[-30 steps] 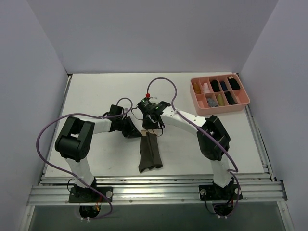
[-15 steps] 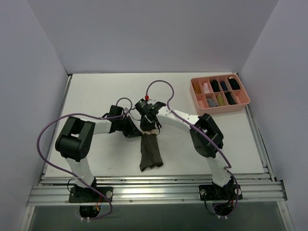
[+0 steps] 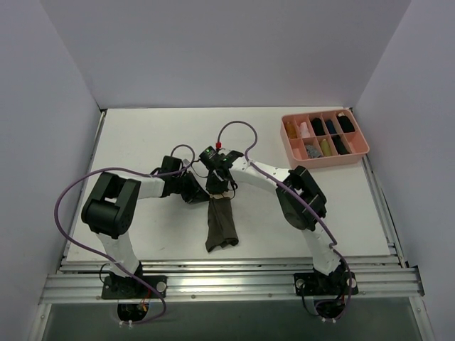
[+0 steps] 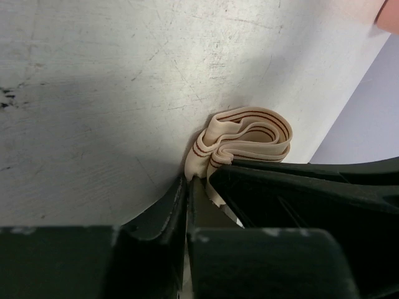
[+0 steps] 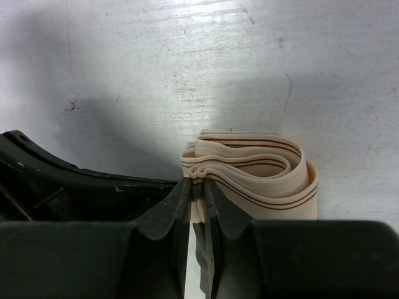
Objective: Roll the underwear
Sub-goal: Fold the underwear
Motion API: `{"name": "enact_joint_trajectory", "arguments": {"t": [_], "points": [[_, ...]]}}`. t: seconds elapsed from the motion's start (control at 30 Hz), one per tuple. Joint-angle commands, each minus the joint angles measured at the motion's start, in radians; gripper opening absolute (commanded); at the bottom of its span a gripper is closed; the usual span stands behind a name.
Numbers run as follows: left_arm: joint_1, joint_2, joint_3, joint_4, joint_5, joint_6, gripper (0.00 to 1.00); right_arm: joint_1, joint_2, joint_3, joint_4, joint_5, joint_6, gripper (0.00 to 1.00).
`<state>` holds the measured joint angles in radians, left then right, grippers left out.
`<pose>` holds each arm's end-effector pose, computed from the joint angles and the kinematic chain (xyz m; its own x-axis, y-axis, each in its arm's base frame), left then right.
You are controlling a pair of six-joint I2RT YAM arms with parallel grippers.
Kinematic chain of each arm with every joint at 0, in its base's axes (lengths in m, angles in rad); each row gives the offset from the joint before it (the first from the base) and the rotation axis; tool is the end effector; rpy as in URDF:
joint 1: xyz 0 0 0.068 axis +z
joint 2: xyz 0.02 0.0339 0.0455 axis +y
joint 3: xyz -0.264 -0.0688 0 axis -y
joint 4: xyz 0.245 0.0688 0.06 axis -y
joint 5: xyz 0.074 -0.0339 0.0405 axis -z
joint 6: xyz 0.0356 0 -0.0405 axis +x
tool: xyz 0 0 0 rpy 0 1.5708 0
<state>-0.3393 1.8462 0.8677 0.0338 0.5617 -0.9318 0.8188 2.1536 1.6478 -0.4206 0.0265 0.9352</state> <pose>0.3137 -0.1308 0.1134 -0.9181 -0.3964 -0.0030 -0.2698 0.6305 -0.7278 0.3248 0.3459 0.1801 -0.9030 0.2122 -0.3737 0.0125 0.8821 0.4708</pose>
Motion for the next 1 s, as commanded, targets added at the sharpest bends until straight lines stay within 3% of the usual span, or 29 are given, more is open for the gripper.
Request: {"name": "enact_joint_trajectory", "arguments": {"t": [0.0, 0.13, 0.4, 0.53, 0.73, 0.97], "points": [[-0.007, -0.030, -0.007, -0.073, -0.045, 0.028, 0.11, -0.003, 0.015, 0.007, 0.013, 0.004, -0.002, 0.11], [0.008, -0.093, -0.019, -0.117, -0.063, 0.033, 0.24, -0.003, -0.011, 0.006, 0.016, 0.000, -0.036, 0.20], [0.031, -0.188, -0.001, -0.255, -0.115, 0.057, 0.27, -0.007, -0.073, 0.015, -0.007, -0.016, -0.119, 0.25], [0.057, -0.231, 0.011, -0.261, -0.125, 0.070, 0.35, -0.010, -0.121, 0.010, -0.033, -0.016, -0.159, 0.26], [0.066, -0.110, 0.191, -0.340, -0.053, 0.183, 0.38, -0.017, -0.195, -0.003, -0.083, -0.069, -0.242, 0.28], [0.059, -0.018, 0.315, -0.345, 0.041, 0.217, 0.40, 0.000, -0.337, -0.189, -0.101, -0.065, -0.297, 0.29]]}}
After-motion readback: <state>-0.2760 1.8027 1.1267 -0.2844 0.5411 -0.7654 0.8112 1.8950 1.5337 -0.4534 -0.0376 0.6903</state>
